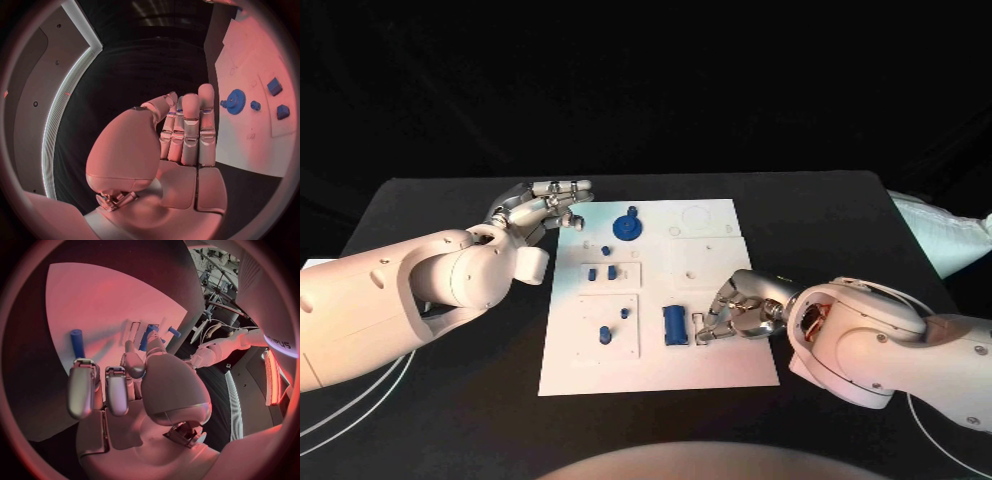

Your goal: Assemble the parts on the task board

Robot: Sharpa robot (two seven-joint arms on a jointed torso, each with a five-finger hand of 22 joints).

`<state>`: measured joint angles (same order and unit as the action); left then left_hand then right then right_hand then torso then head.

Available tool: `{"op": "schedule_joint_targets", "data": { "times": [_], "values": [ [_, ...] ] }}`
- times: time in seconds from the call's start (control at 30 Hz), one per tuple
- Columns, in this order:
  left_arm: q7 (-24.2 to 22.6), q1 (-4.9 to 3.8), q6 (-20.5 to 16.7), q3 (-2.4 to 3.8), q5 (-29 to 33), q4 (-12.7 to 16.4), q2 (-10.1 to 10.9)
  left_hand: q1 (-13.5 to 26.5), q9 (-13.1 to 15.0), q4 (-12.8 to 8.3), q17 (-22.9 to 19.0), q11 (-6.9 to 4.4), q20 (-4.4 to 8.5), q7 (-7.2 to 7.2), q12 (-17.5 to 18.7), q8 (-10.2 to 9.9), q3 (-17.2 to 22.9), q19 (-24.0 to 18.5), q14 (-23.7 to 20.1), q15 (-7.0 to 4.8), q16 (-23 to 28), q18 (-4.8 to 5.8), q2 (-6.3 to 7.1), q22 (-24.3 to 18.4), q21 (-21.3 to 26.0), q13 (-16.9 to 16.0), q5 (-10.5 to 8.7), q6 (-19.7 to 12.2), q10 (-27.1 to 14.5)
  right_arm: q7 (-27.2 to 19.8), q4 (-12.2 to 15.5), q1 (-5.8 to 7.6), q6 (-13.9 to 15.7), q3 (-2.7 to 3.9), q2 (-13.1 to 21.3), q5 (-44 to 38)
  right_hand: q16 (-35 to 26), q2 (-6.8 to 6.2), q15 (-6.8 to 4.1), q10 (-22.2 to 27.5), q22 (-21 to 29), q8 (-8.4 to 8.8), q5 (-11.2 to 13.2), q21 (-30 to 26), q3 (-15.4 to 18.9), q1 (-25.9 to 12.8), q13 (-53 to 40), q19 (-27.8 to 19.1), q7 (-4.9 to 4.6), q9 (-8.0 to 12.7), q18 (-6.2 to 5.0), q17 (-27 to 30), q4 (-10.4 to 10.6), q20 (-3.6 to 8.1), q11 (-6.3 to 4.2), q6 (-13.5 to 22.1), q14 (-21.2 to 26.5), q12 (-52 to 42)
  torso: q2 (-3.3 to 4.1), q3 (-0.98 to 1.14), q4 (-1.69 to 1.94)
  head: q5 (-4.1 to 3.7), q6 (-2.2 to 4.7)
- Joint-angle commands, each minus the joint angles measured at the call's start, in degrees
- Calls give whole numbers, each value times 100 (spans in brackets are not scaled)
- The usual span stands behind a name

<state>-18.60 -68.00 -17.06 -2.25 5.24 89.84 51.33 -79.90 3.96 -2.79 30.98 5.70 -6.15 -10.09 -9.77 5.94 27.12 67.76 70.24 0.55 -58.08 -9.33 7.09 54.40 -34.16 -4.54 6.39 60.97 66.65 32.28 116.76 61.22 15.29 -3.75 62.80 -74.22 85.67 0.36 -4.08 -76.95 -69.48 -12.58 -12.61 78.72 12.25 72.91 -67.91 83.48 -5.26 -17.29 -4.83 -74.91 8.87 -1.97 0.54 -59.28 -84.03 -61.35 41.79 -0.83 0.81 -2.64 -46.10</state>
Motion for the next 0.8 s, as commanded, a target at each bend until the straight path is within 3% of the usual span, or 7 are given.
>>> {"op": "schedule_joint_targets", "data": {
  "times": [0.03,0.17,0.23,0.37,0.53,0.8],
  "values": [
    [-6,-1,112,3,19,4,-8,-20,-8,-2,-25,2,-21,0,-28,39,-25,-22,-46,17,27,-113,-39,-7,32,4,4,-28,-45,-290,82,75,7,0,177,384,43,-4,58,50,0,42,-1,-24,19,24,36,-32,-7,10,75,-770,-6,-27,14,53,-454,59,2,0,9,-44,6],
    [-5,-1,113,3,19,4,-11,-20,-8,-2,-25,2,-21,-1,-28,39,-25,-22,-46,17,28,-113,-40,-7,32,4,4,-29,-45,-275,83,205,26,-1,491,67,57,351,52,73,-45,110,44,2,-272,556,65,-18,-14,40,79,-799,-265,-36,7,69,-459,116,-1,-6,12,-82,21],
    [-6,-1,113,3,19,10,-12,-21,-8,-4,-35,3,-21,0,-28,39,-26,-23,-51,17,33,-113,-39,-8,33,4,4,-30,-47,-286,56,251,-74,-2,640,-161,60,425,68,151,-57,209,153,8,-390,708,179,-16,-49,103,83,-807,-357,-41,30,103,-459,283,1,-9,11,-93,21],
    [-7,-1,115,3,19,20,-12,-21,-8,-4,-35,3,-21,0,-28,39,-26,-23,-51,17,33,-113,-39,-8,33,4,4,-30,-47,-289,20,286,-203,-5,796,-462,66,427,87,112,-95,291,225,30,-416,624,192,-5,-61,174,90,-821,-315,-61,44,41,-461,300,5,-4,1,-114,24],
    [-8,-1,126,3,19,27,-17,-21,-8,-4,-35,3,-21,0,-28,39,-26,-23,-51,17,33,-113,-39,-8,33,4,4,-30,-47,-142,-21,279,-416,-20,856,-924,97,378,62,-54,-197,286,255,93,-377,344,37,33,2,201,106,-880,-137,-51,5,-214,-473,94,3,1,-3,-145,33],
    [-5,0,135,3,19,17,-25,-21,-8,-4,-35,3,-21,0,-28,39,-26,-23,-51,17,33,-113,-39,-8,33,4,4,-30,-47,88,-91,195,-668,-35,783,-1184,100,240,32,-98,-232,325,-26,116,-300,49,9,44,39,177,112,-890,89,-22,-23,-334,-475,85,0,-6,13,-167,35]
  ]
}}
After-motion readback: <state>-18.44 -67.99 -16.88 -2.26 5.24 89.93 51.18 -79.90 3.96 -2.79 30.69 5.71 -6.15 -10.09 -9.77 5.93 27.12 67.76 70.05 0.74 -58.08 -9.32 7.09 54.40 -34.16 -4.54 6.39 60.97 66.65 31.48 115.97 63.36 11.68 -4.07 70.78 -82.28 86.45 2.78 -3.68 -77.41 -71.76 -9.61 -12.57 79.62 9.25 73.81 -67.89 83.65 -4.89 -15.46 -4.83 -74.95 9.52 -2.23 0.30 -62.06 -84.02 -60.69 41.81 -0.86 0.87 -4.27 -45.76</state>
